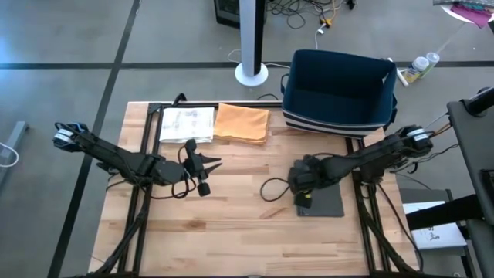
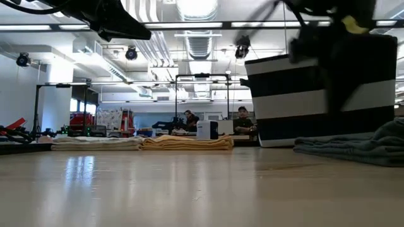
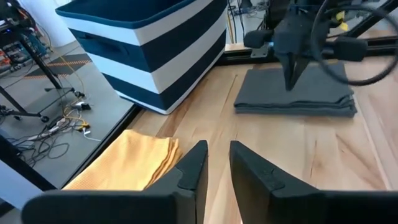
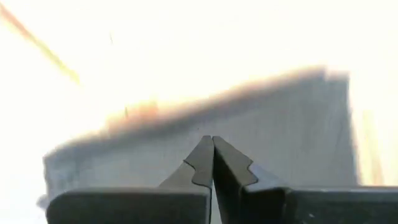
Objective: Fold towel
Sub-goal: Fold the black towel
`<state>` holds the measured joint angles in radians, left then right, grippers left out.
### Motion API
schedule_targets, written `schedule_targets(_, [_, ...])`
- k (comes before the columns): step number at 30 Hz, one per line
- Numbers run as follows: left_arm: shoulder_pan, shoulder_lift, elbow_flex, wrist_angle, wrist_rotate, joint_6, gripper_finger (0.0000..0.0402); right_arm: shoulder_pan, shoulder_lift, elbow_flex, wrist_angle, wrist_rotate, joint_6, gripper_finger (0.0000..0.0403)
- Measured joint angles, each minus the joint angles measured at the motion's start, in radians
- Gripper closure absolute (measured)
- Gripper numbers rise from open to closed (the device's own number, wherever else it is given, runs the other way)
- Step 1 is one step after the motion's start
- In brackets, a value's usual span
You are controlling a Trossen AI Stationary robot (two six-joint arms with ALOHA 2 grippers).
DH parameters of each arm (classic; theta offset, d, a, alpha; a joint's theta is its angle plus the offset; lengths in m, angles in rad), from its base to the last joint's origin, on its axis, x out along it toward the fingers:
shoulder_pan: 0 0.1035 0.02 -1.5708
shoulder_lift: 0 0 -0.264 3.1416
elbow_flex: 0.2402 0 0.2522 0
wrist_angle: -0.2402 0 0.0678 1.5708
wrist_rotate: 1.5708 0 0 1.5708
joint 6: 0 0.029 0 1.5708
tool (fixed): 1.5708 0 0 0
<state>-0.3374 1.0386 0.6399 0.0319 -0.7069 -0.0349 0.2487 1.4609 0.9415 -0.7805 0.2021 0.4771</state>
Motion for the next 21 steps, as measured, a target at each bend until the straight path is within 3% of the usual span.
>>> schedule_targets(3, [0.0,0.0,0.0,0.02,0.004,-0.013,0.0348,-0.016,0.063,0.002,0.237,0.018,-0.13,0.0403])
schedule_targets(6, [-0.001,-0.002,0.0,0.027,0.024,-0.044,0.0352,-0.043,0.138,0.001,0.324,-0.038,-0.189,0.0403])
schedule_targets(14, [-0.004,-0.011,0.002,0.022,0.204,-0.114,0.0361,-0.035,0.226,-0.009,0.141,-0.108,-0.136,0.0403])
schedule_targets(21, [-0.006,-0.01,0.001,-0.013,0.221,-0.202,0.0355,-0.01,0.19,-0.046,-0.05,-0.106,-0.076,0.0403])
